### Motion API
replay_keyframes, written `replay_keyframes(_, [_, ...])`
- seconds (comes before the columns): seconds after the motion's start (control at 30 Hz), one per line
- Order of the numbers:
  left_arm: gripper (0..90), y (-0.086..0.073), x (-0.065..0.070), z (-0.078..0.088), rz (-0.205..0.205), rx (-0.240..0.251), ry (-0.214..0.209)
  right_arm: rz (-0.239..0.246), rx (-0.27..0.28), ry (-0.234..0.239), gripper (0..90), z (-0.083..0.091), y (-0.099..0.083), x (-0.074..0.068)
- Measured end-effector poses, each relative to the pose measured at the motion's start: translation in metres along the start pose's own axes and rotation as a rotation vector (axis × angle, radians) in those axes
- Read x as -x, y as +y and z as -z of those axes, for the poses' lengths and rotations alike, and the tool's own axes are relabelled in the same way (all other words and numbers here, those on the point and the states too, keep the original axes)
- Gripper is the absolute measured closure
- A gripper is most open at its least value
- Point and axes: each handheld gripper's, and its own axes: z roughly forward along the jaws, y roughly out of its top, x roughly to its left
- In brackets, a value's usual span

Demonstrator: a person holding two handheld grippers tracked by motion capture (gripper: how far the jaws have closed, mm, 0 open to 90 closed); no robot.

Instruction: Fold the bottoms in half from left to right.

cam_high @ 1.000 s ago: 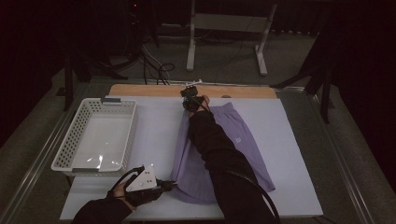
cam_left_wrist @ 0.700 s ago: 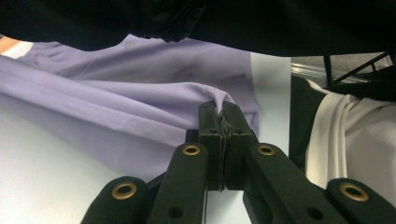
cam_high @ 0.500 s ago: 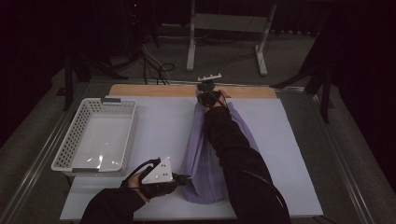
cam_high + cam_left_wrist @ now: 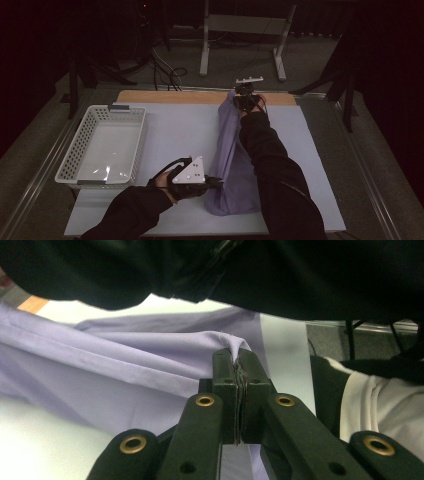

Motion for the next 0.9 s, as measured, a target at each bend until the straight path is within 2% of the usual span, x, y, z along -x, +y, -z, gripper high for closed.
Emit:
replay_keyframes(0.17, [89.1,0.016,0.0,-0.019,-0.029,0.005,-0.027,-0.007,-0.009,-0.007,88.7,-0.001,-0.005,0.017])
replay_keyframes(0.27, [89.1,0.025,0.0,-0.029,-0.046,0.01,-0.043,0.009,-0.009,-0.013,88.7,-0.002,-0.008,0.025])
replay_keyframes(0.3, [89.1,0.027,-0.001,-0.033,-0.06,0.005,-0.043,0.01,-0.009,-0.002,88.7,-0.002,-0.008,0.028])
replay_keyframes(0.37, [89.1,0.03,-0.001,-0.041,-0.059,0.008,-0.054,0.018,-0.004,-0.012,88.6,-0.002,-0.01,0.032])
replay_keyframes(0.47, [89.1,0.031,-0.002,-0.051,-0.052,0.004,-0.065,0.015,-0.007,-0.014,88.4,-0.004,-0.013,0.04])
replay_keyframes(0.6, [89.0,0.027,-0.004,-0.065,-0.038,-0.007,-0.075,0.018,-0.008,0.017,88.2,-0.012,-0.021,0.051])
replay_keyframes(0.7, [89.1,0.023,-0.008,-0.075,-0.023,-0.013,-0.085,0.029,-0.015,0.01,88.2,-0.016,-0.025,0.057])
replay_keyframes(0.73, [89.0,0.022,-0.009,-0.077,-0.017,-0.018,-0.089,0.046,-0.014,0.0,88.1,-0.017,-0.026,0.059])
replay_keyframes(0.9, [89.1,0.02,-0.011,-0.09,-0.013,-0.024,-0.094,0.061,-0.021,-0.024,85.7,-0.021,-0.033,0.068])
